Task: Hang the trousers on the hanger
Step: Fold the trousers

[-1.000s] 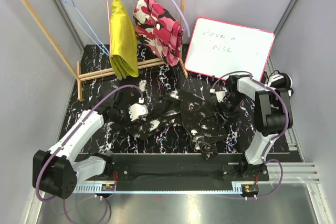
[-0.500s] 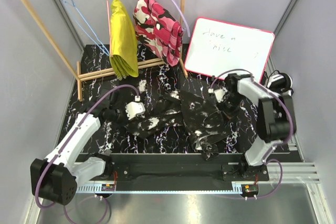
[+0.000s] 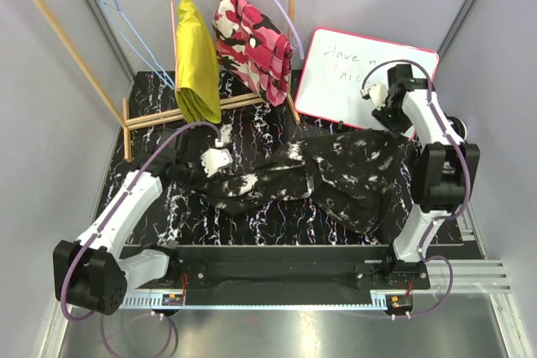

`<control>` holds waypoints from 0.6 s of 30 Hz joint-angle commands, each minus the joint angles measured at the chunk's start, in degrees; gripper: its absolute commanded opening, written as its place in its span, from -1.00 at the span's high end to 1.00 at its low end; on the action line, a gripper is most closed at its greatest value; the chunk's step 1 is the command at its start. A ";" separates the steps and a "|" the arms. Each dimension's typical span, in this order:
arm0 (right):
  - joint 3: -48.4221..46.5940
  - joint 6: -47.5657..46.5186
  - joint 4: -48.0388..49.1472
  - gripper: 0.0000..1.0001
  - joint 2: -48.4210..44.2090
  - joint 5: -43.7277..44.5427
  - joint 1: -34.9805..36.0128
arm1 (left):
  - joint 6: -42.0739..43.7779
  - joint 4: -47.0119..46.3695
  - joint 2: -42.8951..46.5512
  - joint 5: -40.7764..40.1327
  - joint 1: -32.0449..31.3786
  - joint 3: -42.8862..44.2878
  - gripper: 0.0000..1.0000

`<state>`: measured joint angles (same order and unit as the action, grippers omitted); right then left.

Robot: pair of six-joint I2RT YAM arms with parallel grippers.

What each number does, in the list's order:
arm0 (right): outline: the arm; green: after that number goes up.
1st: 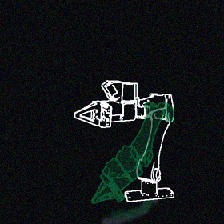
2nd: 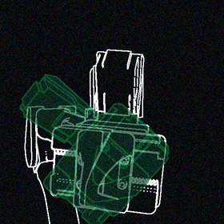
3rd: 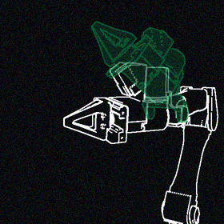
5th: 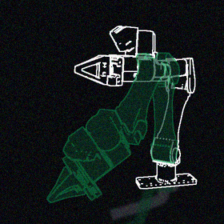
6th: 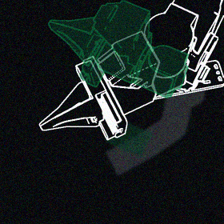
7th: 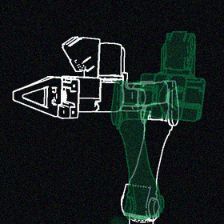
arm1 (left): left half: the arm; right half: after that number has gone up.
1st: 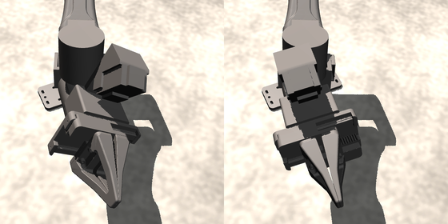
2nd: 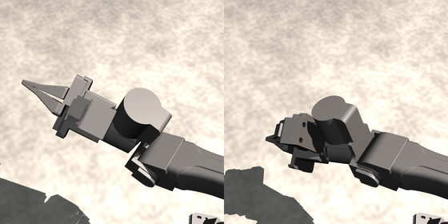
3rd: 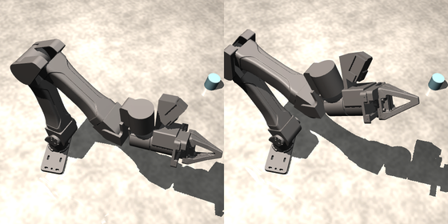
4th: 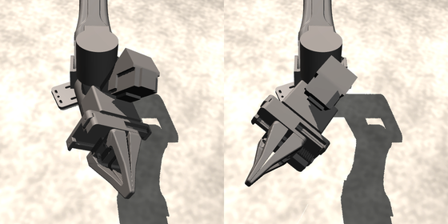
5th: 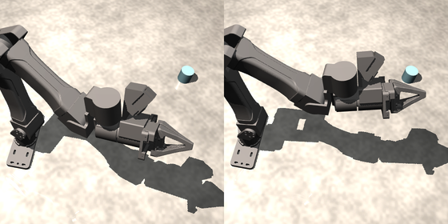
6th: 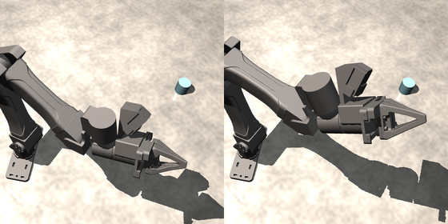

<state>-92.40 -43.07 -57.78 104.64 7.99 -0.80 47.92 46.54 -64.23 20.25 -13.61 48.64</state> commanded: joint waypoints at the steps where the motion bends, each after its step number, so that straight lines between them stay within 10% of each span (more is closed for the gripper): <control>1: -4.81 2.02 0.58 -0.74 1.28 5.47 -0.96 | -3.09 -1.98 -1.60 -5.65 0.69 4.09 0.39; 11: 16.09 3.60 -14.29 -0.60 -20.08 -22.03 13.58 | -3.99 0.38 -4.94 -0.66 4.55 9.10 -0.17; 18: 31.39 7.99 -9.29 -0.41 -23.26 -24.60 27.68 | 3.66 6.36 -6.00 4.18 6.39 7.62 -0.47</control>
<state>-65.45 -38.61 -68.05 81.06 -12.67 22.74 46.50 49.32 -69.89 19.73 -8.34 56.53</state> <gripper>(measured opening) 0.725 0.710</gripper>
